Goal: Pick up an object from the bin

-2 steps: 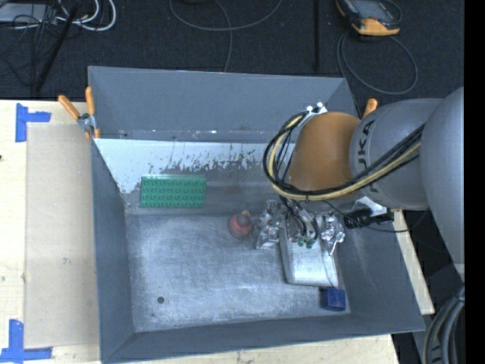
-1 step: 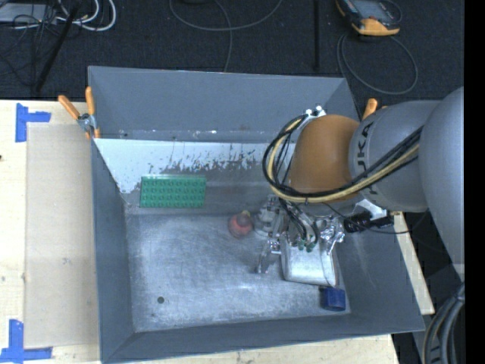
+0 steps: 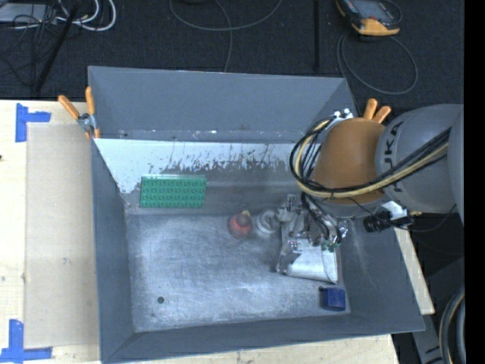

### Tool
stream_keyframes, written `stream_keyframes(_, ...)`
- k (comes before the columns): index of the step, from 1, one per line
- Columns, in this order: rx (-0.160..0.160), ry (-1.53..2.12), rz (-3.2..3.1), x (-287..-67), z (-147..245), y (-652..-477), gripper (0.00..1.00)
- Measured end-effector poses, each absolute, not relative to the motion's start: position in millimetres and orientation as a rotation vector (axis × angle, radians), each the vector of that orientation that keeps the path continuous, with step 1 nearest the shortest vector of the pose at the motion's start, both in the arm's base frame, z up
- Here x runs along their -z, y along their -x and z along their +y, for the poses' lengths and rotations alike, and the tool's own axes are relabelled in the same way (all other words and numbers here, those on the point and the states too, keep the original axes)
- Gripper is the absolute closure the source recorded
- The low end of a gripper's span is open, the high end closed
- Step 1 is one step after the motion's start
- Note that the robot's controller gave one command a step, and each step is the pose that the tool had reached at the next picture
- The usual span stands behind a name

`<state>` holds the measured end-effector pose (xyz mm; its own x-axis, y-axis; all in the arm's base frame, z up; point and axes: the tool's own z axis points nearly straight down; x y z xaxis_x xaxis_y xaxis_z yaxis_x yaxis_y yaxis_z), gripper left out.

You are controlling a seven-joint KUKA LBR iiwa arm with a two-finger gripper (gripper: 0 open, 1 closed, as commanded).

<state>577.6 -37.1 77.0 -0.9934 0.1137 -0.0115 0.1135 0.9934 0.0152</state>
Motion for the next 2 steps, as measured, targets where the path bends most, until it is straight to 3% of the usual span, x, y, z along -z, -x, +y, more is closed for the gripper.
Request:
stream_keyframes(1, 0.005, -0.169, 3.152, -77, -1, -615.4, 0.0)
stream_keyframes(2, 0.028, -0.374, 3.123, -77, 50, -613.0, 0.0)
